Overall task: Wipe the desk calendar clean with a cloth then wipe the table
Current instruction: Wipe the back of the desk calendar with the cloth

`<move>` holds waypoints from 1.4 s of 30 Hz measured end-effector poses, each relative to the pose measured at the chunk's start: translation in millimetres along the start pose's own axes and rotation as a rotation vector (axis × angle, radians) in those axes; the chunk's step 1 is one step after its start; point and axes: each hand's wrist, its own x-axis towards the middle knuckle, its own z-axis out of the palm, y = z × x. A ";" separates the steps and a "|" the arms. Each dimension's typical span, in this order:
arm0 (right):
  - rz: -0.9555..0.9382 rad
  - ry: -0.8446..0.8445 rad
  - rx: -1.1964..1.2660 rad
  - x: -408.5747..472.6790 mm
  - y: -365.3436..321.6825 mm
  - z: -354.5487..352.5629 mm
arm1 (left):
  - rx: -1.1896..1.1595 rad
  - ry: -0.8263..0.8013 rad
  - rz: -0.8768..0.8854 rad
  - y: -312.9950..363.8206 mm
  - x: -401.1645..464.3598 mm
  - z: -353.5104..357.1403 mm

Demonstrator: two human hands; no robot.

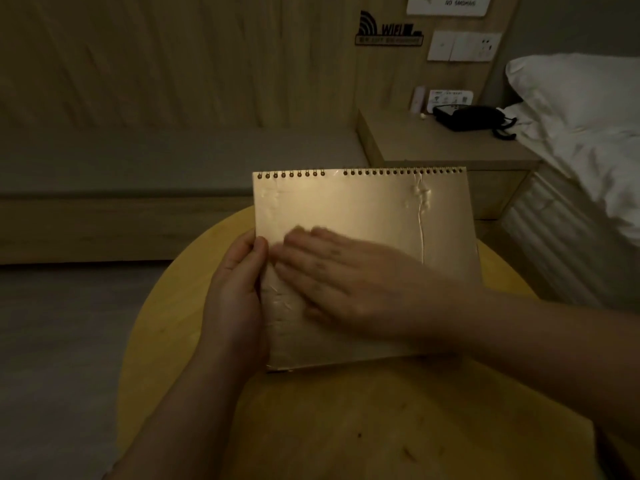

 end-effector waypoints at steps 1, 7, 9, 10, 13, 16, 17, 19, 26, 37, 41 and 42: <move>0.045 0.033 -0.005 7.1 8.5 -3.0 | 0.001 -0.002 0.011 -0.9 0.1 -0.1; 0.271 0.127 -0.040 37.2 34.3 -15.5 | 0.105 0.000 0.069 2.0 -2.2 2.2; 0.310 0.167 -0.017 36.5 22.4 -10.2 | 0.104 -0.003 0.076 3.3 -3.1 2.5; 0.317 0.191 -0.006 33.6 12.4 -5.8 | 0.095 -0.005 0.072 3.7 -3.7 2.7; 0.264 0.216 0.038 12.9 -27.5 12.8 | 0.071 -0.006 0.051 3.0 -3.5 0.5; 0.211 0.175 0.038 -13.6 -59.8 28.7 | 0.071 0.004 0.006 2.0 -2.5 -1.1; 0.218 0.182 0.035 -18.8 -65.0 31.7 | 0.075 0.004 -0.004 1.7 -2.3 -1.2; 0.234 0.203 0.026 -23.5 -66.5 33.3 | 0.092 -0.004 -0.008 1.3 -2.3 -0.6; 0.428 0.235 -0.008 -39.6 -31.6 24.0 | 0.086 0.017 0.030 1.0 -0.3 -0.1; 0.678 0.307 0.163 -88.2 9.7 -8.6 | 0.118 0.056 0.075 0.6 1.3 4.6; 0.492 0.319 0.072 -105.7 35.3 -22.8 | 0.108 0.073 0.060 0.9 1.5 1.4; 0.430 0.298 0.060 -111.1 39.3 -24.4 | 0.106 0.070 0.057 1.1 1.6 1.0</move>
